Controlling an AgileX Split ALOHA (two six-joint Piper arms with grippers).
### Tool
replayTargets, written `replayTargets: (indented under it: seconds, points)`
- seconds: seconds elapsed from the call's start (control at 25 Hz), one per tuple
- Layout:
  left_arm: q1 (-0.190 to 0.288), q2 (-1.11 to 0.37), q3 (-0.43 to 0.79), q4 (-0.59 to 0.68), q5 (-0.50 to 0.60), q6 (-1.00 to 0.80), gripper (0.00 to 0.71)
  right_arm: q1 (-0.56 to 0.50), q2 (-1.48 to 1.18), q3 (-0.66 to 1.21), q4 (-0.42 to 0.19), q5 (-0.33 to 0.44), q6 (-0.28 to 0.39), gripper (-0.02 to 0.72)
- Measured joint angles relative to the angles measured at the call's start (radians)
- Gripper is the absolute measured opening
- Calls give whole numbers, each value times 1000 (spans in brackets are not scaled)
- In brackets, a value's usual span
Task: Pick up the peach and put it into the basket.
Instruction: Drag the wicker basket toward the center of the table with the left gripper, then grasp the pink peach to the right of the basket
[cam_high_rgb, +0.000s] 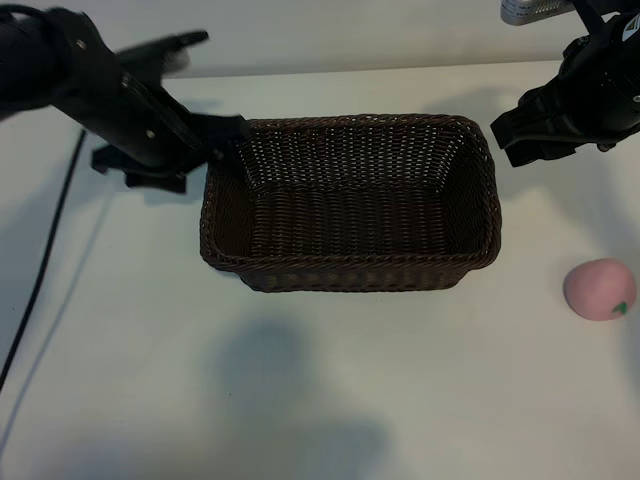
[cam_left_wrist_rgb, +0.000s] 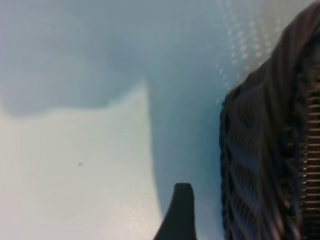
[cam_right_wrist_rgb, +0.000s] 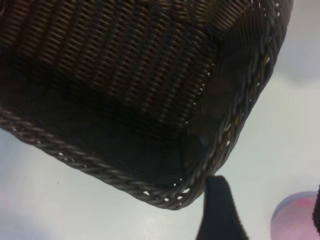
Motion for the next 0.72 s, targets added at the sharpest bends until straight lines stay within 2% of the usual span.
replayTargets:
  seconds: [0.24, 0.44, 0.52, 0.72]
  points:
    - [0, -122, 0, 46, 34, -8, 672, 0, 0, 0, 0, 0, 0, 457]
    - [8, -205, -1, 136, 69, -20, 662, 0, 0, 0, 0, 4, 0, 457]
    - [47, -232, -1, 161, 112, -26, 660, 0, 0, 0, 0, 6, 0, 457]
    - [259, -321, -1, 195, 221, 20, 646, 0, 0, 0, 0, 6, 0, 457]
